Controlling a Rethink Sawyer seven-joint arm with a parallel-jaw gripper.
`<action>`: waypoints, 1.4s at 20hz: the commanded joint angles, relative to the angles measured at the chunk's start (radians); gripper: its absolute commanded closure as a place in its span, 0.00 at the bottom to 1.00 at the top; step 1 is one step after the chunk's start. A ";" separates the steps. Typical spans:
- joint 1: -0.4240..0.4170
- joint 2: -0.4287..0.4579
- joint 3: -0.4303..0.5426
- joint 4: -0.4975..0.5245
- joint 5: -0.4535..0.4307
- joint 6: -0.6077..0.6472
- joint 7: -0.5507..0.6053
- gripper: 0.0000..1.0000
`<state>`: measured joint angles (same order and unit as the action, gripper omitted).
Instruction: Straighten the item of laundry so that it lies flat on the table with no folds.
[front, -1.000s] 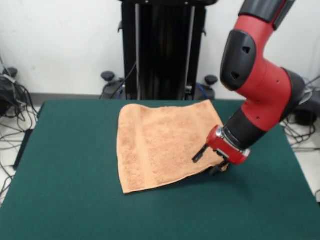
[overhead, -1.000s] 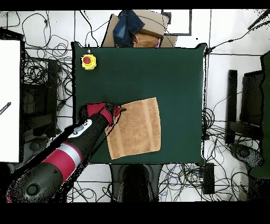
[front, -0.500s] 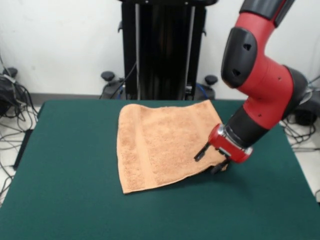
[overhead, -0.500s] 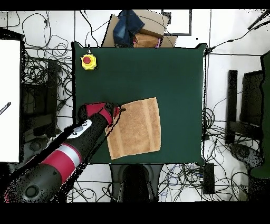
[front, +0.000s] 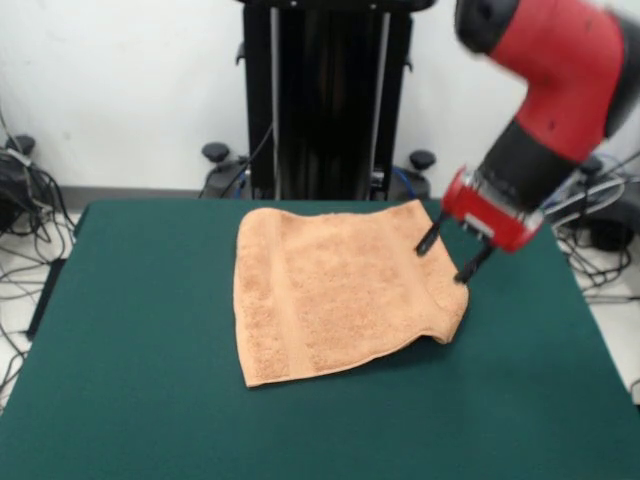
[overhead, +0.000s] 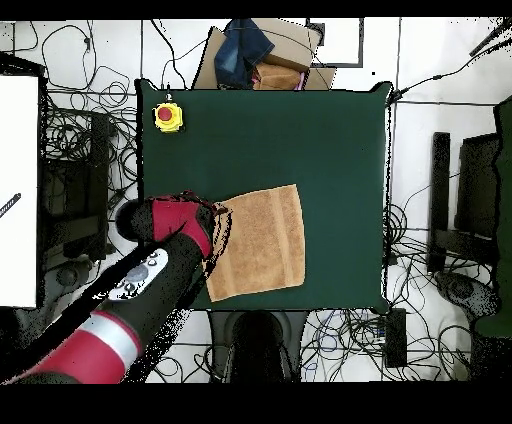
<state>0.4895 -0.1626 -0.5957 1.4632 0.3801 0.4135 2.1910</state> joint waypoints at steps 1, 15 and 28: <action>0.023 -0.207 0.116 0.205 -0.060 0.002 0.074 0.00; -0.111 -0.241 0.243 0.254 -0.259 -0.091 -0.044 0.00; -0.140 -0.263 0.289 0.261 -0.348 -0.088 0.025 0.00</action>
<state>0.3667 -0.4190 -0.4559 1.6601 0.0827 0.3582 2.1910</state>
